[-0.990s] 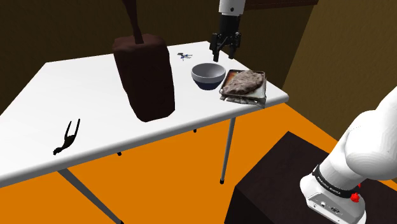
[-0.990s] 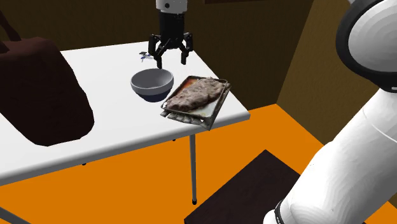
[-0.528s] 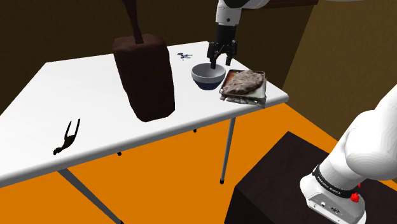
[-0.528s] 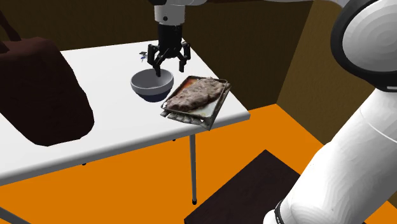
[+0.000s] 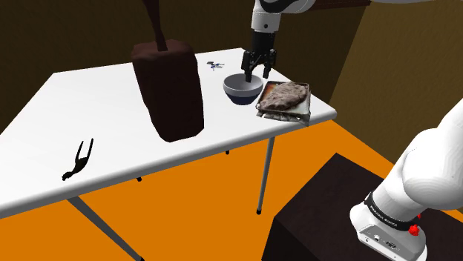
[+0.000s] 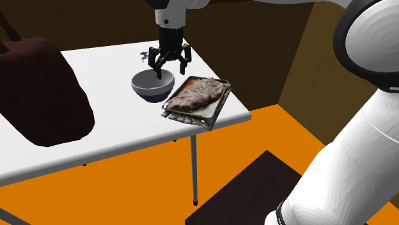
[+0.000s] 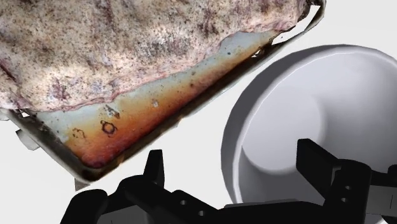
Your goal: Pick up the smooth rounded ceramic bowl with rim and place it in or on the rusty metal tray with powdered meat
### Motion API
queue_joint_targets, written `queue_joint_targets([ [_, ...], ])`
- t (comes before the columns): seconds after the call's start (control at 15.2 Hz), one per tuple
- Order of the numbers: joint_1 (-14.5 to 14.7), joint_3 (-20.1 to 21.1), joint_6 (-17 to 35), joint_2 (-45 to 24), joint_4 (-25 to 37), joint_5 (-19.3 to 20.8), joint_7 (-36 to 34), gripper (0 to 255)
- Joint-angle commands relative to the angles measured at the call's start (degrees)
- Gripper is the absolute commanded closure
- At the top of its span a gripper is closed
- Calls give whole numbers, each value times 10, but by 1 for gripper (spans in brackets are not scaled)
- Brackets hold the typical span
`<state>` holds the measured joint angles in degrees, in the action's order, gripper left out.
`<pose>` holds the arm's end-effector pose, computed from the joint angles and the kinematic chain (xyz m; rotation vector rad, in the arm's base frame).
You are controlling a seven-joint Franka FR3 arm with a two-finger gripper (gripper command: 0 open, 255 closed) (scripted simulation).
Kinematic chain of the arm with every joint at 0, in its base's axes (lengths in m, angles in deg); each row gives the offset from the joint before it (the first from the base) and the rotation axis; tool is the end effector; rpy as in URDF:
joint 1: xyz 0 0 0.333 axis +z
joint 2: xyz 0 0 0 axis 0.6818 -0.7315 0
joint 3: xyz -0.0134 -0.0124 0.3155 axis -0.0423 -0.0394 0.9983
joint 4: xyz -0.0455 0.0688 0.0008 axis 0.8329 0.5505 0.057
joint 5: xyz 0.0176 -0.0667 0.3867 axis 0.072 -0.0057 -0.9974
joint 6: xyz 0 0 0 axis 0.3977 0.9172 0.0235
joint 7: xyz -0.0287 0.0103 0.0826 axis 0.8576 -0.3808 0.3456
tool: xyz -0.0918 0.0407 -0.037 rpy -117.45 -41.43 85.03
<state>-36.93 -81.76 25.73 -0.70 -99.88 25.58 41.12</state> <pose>0.5441 0.0575 0.5569 -3.0122 0.0521 0.0423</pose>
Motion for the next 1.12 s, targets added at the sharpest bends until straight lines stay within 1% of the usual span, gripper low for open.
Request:
queue_joint_targets([
  [0.0,0,0,0,0,0,0,0,255],
  [0.59,0,0,0,0,0,0,0,255],
  [1.06,-1,-1,-54,-5,60,1,-6,255],
])
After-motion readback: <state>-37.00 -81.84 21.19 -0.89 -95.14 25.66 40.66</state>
